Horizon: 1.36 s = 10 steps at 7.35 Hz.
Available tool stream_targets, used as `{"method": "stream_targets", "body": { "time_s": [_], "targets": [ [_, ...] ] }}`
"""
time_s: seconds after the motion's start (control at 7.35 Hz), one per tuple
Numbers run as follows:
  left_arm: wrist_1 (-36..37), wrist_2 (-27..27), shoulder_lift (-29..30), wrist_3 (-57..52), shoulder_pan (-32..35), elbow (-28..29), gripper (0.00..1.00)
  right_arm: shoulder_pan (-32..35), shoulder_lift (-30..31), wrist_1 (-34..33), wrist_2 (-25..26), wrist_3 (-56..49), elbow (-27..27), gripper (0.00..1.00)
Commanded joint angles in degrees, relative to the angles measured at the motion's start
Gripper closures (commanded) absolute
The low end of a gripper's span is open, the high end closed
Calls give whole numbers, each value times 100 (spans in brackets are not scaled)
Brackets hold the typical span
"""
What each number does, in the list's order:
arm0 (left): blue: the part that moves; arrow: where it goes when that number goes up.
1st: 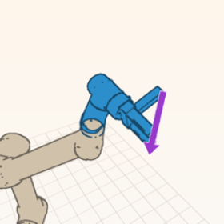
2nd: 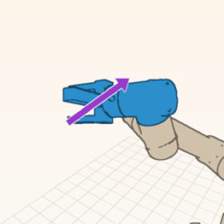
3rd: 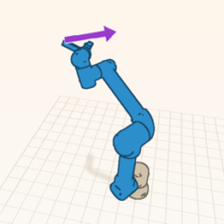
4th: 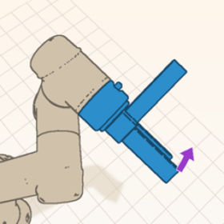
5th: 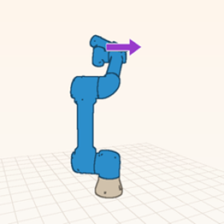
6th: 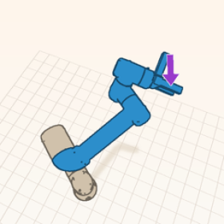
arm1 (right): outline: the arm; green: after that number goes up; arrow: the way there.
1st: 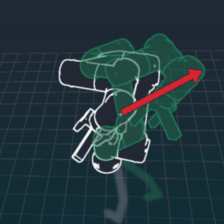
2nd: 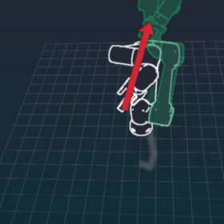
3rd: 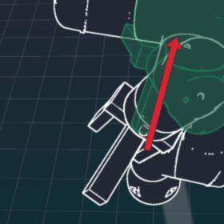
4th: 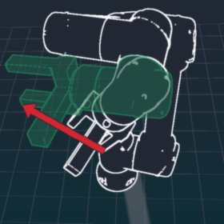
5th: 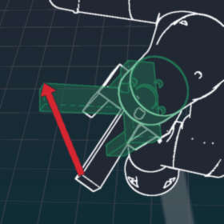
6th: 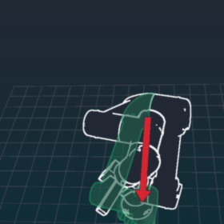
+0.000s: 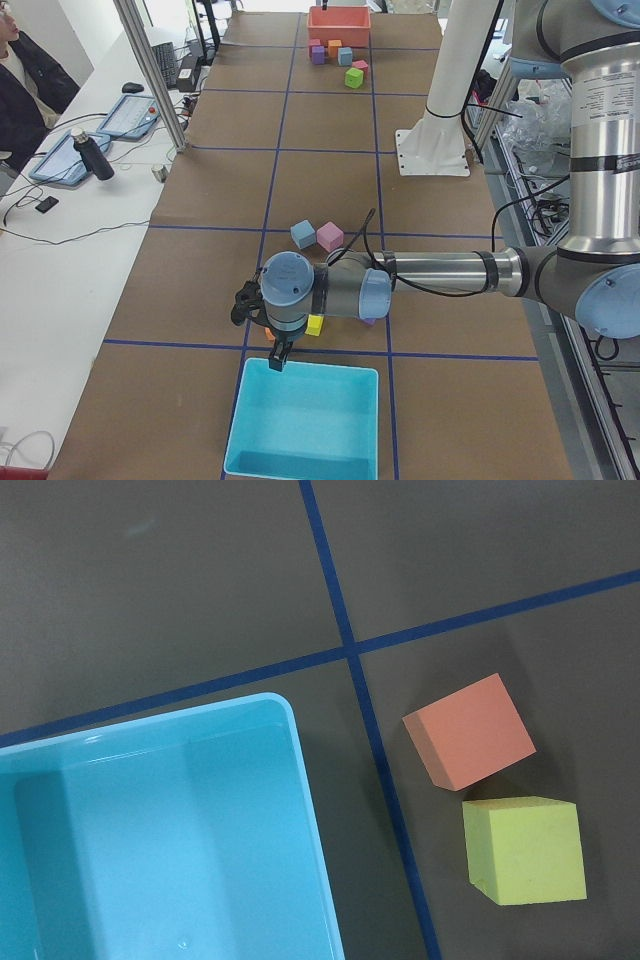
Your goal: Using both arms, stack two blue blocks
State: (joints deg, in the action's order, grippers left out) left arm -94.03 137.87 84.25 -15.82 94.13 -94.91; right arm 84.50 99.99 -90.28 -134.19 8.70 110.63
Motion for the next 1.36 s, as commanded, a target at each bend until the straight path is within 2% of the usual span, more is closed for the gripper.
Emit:
{"method": "stream_targets", "body": {
  "time_s": [0.0, 0.54, 0.82, 0.95, 1.22],
  "targets": [
    [-2, -49, 21, 9, -8, -106, 2, -56, 3, 2, -1, 0, 3, 0],
    [-299, -50, 153, -18, -17, -160, 2, -336, -41, 2, -19, 0, 204, 0],
    [-503, -32, 267, 488, -26, -63, 2, -695, -41, 19, -36, 559, 388, 0],
    [-538, 3, 259, 840, -26, -63, 2, -976, 124, 542, -2, 998, 381, 0],
    [-538, 3, 259, 861, -26, -54, 2, -1679, 904, 2226, 304, 2088, 328, 0]
  ]
}}
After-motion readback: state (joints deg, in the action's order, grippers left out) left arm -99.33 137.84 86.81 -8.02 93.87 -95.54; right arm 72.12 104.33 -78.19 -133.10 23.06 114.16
